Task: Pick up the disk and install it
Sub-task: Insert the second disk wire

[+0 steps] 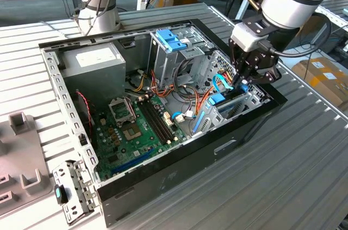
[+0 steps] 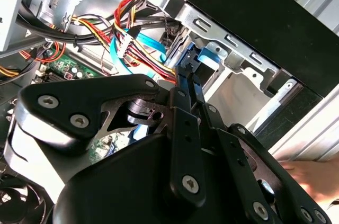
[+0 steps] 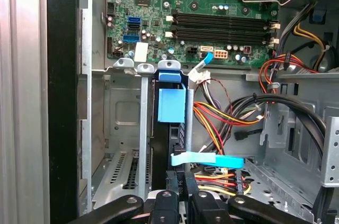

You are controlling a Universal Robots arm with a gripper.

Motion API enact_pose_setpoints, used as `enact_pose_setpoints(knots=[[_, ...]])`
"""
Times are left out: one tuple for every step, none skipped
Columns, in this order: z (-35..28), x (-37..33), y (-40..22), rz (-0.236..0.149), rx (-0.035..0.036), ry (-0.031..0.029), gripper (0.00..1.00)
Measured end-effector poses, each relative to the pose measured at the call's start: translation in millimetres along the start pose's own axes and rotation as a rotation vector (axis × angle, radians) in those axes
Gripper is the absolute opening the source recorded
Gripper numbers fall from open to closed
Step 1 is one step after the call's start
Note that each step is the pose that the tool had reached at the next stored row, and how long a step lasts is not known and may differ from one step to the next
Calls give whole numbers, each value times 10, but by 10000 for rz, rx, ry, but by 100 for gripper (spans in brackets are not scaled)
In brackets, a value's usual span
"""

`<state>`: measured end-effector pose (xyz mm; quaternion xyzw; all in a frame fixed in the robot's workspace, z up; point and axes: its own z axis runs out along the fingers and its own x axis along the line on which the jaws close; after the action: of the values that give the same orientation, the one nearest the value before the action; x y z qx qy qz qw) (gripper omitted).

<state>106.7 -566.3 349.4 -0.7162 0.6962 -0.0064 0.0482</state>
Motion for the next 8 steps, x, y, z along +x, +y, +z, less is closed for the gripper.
enact_pose_setpoints(knots=[[1,1,0,7,1,-4,16],[3,5,0,18,2,-16,16],[7,10,1,32,3,-26,16],[10,14,1,43,4,-34,16],[12,17,1,50,5,-38,16],[15,20,1,59,5,-43,16],[15,24,2,68,6,-45,16],[15,25,2,72,6,-47,16]])
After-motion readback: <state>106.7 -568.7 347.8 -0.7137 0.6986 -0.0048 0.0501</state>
